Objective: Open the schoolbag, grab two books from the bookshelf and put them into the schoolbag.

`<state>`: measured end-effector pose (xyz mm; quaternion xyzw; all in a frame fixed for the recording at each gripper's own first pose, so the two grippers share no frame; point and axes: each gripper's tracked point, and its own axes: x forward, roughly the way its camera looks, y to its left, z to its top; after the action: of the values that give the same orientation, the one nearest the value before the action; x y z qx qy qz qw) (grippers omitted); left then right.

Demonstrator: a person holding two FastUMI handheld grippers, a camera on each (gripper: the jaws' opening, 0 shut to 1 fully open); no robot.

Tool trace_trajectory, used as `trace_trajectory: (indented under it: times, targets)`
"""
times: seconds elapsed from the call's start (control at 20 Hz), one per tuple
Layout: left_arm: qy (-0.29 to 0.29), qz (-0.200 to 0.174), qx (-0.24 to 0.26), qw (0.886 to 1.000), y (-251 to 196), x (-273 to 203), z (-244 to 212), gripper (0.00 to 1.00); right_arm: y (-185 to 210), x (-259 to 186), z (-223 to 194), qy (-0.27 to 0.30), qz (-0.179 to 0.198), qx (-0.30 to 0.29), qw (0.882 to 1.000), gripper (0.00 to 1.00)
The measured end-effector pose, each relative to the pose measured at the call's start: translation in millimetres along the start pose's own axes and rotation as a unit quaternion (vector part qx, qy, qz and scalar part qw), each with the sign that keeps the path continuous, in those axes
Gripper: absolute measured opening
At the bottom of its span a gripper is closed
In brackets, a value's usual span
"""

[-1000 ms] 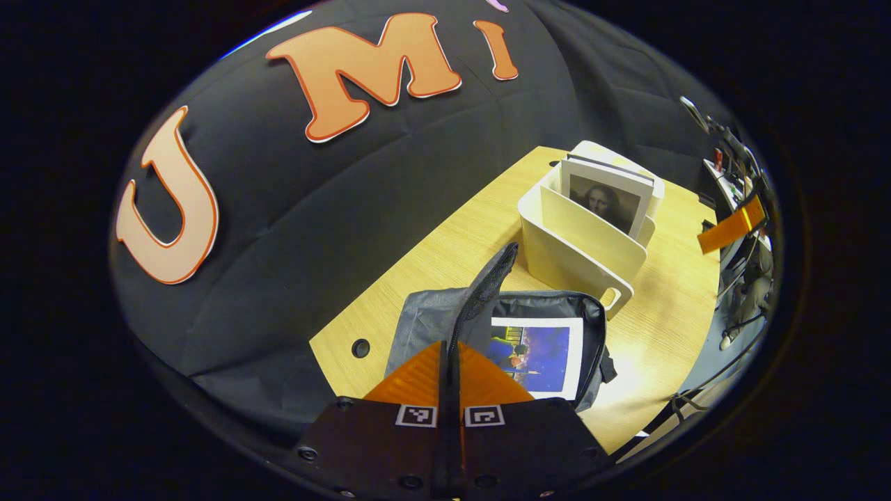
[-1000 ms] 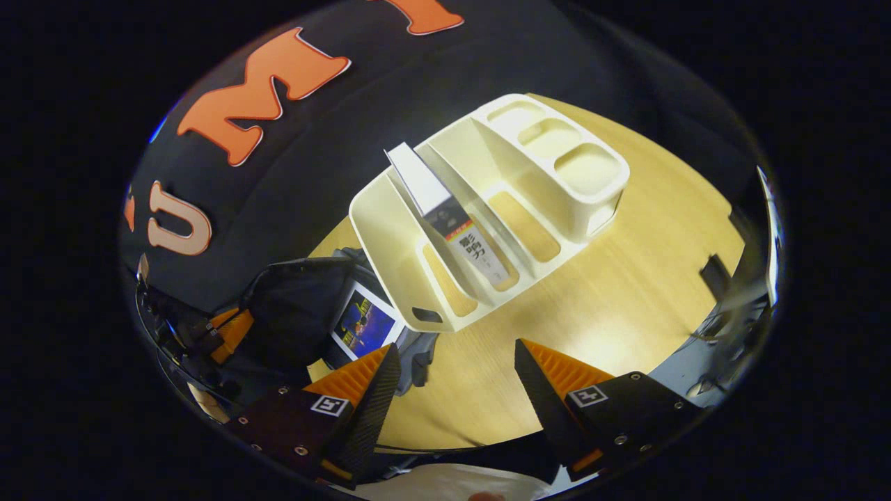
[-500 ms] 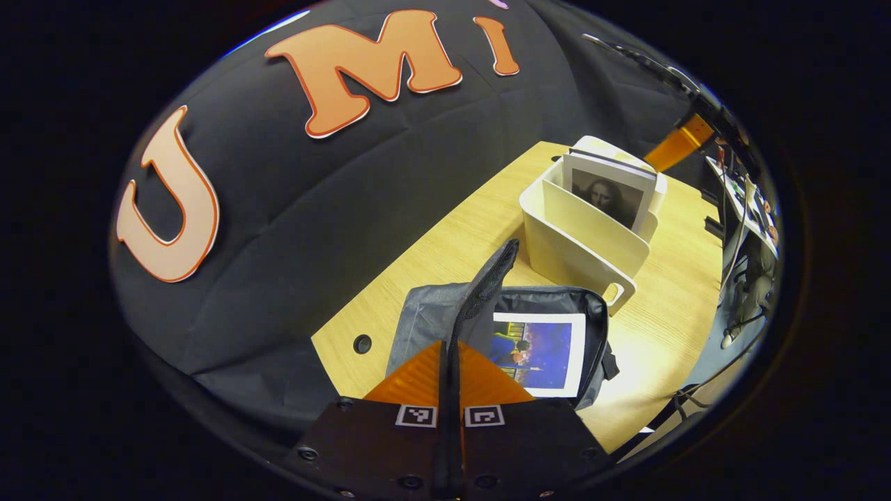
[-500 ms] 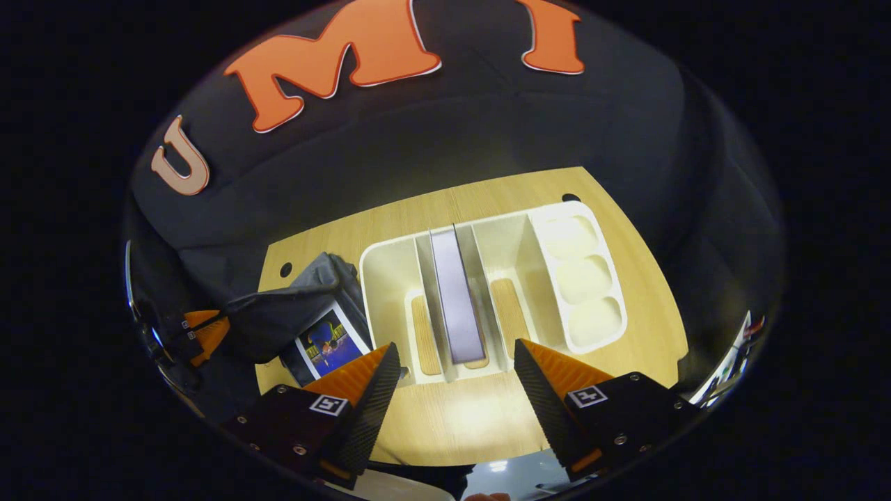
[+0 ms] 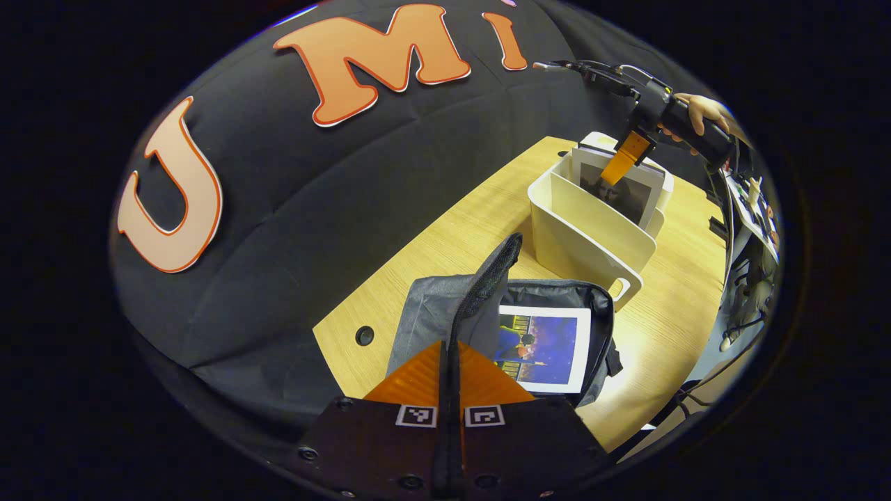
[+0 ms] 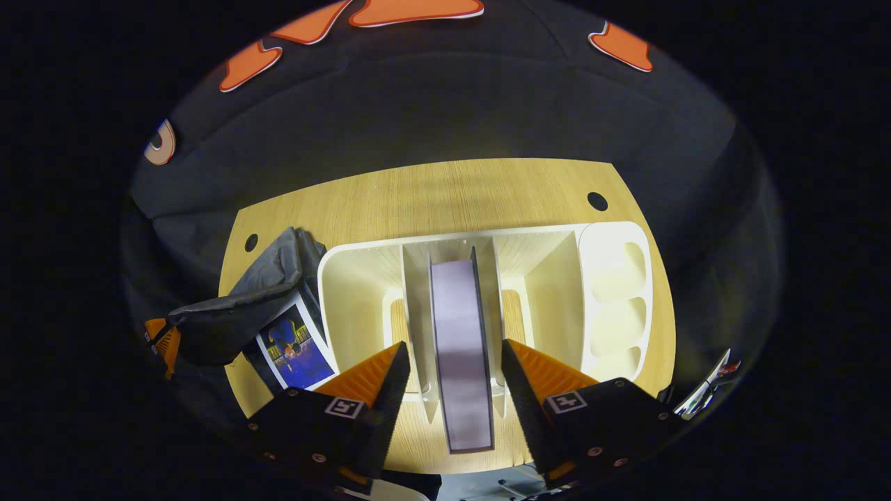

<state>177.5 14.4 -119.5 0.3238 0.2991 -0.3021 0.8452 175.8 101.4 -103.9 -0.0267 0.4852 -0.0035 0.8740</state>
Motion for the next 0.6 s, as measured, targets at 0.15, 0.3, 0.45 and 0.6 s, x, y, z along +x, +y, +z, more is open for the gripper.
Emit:
trace_trajectory:
  times: [0.15,0.3,0.45,0.6]
  targets:
    - [0.002,-0.002,-0.003,1.0,1,3,-1,0.01,-2,6,6,0.001,-0.002,0.011,1.0,0.4]
    - [0.004,-0.002,-0.001,1.0,2,4,-2,0.01,-5,0,6,0.002,-0.007,0.016,1.0,0.34]
    - [0.005,-0.006,-0.002,1.0,2,6,0,0.01,-8,-24,13,-0.012,-0.007,0.012,1.0,0.33]
    - [0.003,-0.01,-0.005,1.0,0,5,1,0.01,-10,-55,25,-0.032,-0.008,0.011,0.999,0.33]
